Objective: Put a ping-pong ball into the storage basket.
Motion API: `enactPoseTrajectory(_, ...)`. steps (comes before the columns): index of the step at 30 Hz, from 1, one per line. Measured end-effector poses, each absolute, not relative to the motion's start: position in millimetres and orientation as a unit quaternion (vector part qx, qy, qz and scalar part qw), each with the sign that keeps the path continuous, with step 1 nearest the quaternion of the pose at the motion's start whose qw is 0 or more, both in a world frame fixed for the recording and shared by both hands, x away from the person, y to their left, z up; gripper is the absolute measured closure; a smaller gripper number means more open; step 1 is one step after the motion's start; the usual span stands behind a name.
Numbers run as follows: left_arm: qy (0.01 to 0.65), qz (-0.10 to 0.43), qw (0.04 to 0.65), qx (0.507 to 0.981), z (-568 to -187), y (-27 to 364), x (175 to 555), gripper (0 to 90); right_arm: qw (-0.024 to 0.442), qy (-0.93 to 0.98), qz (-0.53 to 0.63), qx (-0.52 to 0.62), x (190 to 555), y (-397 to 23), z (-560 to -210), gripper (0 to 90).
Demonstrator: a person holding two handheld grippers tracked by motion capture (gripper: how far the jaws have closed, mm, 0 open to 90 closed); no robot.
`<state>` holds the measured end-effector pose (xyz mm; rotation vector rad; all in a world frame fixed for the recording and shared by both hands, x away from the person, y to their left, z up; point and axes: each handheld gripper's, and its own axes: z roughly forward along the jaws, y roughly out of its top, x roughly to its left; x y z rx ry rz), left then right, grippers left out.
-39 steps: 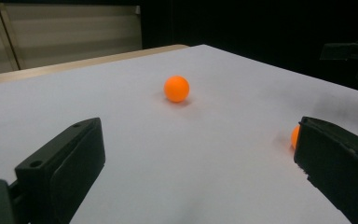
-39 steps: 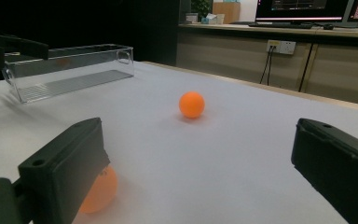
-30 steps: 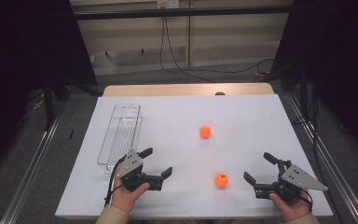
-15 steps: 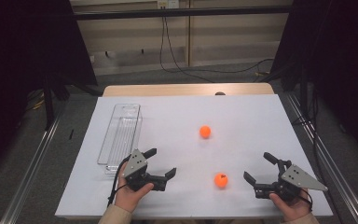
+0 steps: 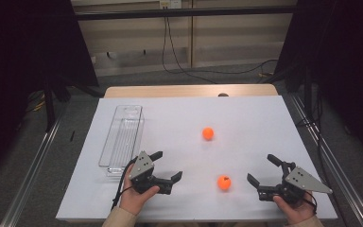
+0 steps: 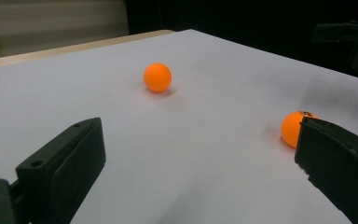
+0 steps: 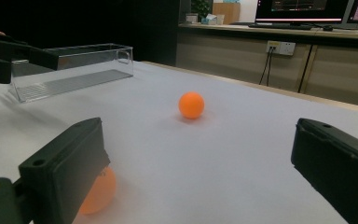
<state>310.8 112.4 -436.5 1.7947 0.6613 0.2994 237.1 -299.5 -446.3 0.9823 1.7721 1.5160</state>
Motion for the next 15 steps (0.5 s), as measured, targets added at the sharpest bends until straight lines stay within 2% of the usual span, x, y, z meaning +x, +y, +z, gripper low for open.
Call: enactPoseTrajectory(15,0.276,0.123,0.557,0.774,-438.4,103.4,310.2,1.7,0.3,0.669,0.572,0.368,237.2,-299.1,-446.2,2.5)
